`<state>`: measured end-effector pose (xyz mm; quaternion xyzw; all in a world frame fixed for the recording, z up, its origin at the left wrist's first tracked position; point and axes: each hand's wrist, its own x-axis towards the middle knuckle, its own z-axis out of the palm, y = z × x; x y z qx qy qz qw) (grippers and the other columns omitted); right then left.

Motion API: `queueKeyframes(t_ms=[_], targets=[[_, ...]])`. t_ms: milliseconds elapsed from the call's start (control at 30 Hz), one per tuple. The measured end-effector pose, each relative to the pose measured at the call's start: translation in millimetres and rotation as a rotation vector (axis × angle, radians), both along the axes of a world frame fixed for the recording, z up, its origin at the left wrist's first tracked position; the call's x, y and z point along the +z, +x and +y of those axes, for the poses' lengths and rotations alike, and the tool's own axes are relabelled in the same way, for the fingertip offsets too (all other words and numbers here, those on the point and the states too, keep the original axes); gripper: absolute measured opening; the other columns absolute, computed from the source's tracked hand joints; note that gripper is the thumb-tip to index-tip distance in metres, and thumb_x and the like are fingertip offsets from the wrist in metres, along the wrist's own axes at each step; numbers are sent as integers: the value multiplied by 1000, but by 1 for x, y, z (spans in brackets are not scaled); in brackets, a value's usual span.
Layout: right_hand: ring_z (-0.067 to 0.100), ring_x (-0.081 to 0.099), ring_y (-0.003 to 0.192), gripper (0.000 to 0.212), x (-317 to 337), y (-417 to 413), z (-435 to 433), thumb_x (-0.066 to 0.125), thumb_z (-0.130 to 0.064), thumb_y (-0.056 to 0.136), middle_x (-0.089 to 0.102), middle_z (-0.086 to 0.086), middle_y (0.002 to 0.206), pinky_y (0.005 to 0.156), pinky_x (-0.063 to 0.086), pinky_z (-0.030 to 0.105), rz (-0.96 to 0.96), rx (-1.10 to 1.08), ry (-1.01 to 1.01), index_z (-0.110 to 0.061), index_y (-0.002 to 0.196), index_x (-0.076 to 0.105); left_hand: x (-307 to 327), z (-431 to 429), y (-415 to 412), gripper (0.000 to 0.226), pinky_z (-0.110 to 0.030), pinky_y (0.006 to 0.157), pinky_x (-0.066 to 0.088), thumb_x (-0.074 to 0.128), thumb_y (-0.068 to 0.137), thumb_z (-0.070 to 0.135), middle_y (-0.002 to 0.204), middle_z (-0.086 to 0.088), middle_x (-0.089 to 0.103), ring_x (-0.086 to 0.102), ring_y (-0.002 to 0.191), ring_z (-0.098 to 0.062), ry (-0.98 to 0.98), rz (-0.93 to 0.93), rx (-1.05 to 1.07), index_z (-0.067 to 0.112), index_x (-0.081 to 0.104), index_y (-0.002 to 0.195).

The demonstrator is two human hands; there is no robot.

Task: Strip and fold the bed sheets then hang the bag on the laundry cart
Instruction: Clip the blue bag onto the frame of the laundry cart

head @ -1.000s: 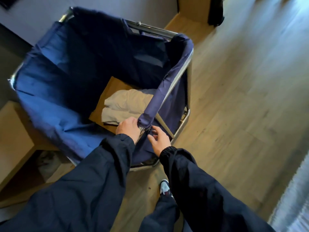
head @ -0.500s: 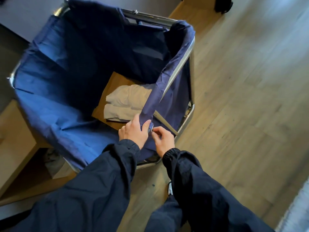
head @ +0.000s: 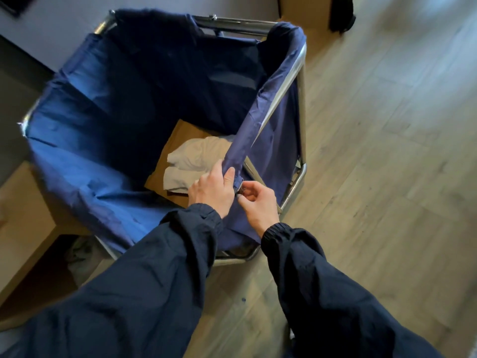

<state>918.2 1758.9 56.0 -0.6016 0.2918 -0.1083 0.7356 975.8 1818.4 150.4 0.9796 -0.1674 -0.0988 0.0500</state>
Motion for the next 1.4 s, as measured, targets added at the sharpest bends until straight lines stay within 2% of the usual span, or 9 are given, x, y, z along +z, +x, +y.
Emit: queueKeyframes(t_ms=[167, 267, 367, 500, 767, 867, 1033, 1133, 1400], targets=[[10, 51, 64, 11, -8, 5, -6, 60, -4, 79, 64, 3, 67, 63, 46, 37, -114, 143, -295, -11, 72, 66, -4, 3, 2, 43, -44, 88, 38, 30, 102, 37, 121, -19, 61, 53, 111, -41, -69, -32, -18, 16, 44, 138], [3, 40, 57, 39, -10, 7, -16, 59, -3, 83, 48, -10, 59, 57, 34, 29, -171, 216, -389, -31, 59, 47, -8, 5, 5, 43, -43, 86, 39, 30, 102, 37, 119, -17, 63, 54, 110, -39, -87, -53, -21, 19, 44, 138], [0, 47, 62, 46, -12, 4, -27, 59, -4, 89, 50, -16, 62, 61, 34, 17, -247, 286, -422, -40, 63, 47, -11, 8, 5, 44, -42, 86, 40, 29, 102, 38, 119, -14, 64, 55, 109, -38, -101, -77, -28, 22, 41, 141], [-1, 55, 72, 29, -16, 1, -38, 60, -11, 92, 58, -21, 72, 70, 39, 13, -287, 345, -410, -37, 78, 60, -13, 7, 3, 43, -42, 83, 40, 28, 102, 39, 117, -13, 64, 56, 108, -38, -98, -109, -8, 21, 46, 136], [3, 61, 74, 11, -20, 4, -50, 65, -17, 89, 68, -14, 76, 71, 50, 27, -248, 416, -496, -18, 87, 75, -14, 7, -4, 30, -40, 79, 41, 37, 97, 44, 106, -8, 67, 57, 101, -36, -143, -182, 36, 24, 55, 110], [-5, 54, 64, 16, -18, -2, -48, 61, -13, 89, 60, -23, 64, 64, 43, 20, -263, 435, -457, -20, 84, 74, -16, 4, -11, 46, -41, 84, 45, 46, 88, 58, 110, -4, 68, 59, 104, -33, -121, -194, 49, 32, 51, 125], [6, 41, 58, 20, -5, 1, -48, 54, -10, 87, 59, 2, 61, 54, 42, 39, -236, 410, -468, -14, 68, 58, -14, -3, -23, 54, -37, 84, 44, 53, 85, 59, 114, -2, 67, 59, 107, -30, -143, -227, 45, 33, 48, 132], [4, 41, 54, 22, 0, -2, -56, 54, -8, 85, 57, -1, 57, 53, 41, 38, -202, 418, -534, -13, 65, 57, -16, -4, -31, 56, -36, 83, 44, 53, 84, 58, 115, 2, 67, 60, 106, -27, -153, -261, -1, 32, 46, 133], [3, 63, 78, 18, 13, -4, -119, 57, -18, 89, 68, -13, 83, 73, 51, 21, -148, 352, -612, -25, 101, 69, -17, -34, -16, 40, -31, 71, 37, 48, 86, 53, 112, 5, 63, 60, 99, -23, -116, -253, 0, 30, 49, 118]])
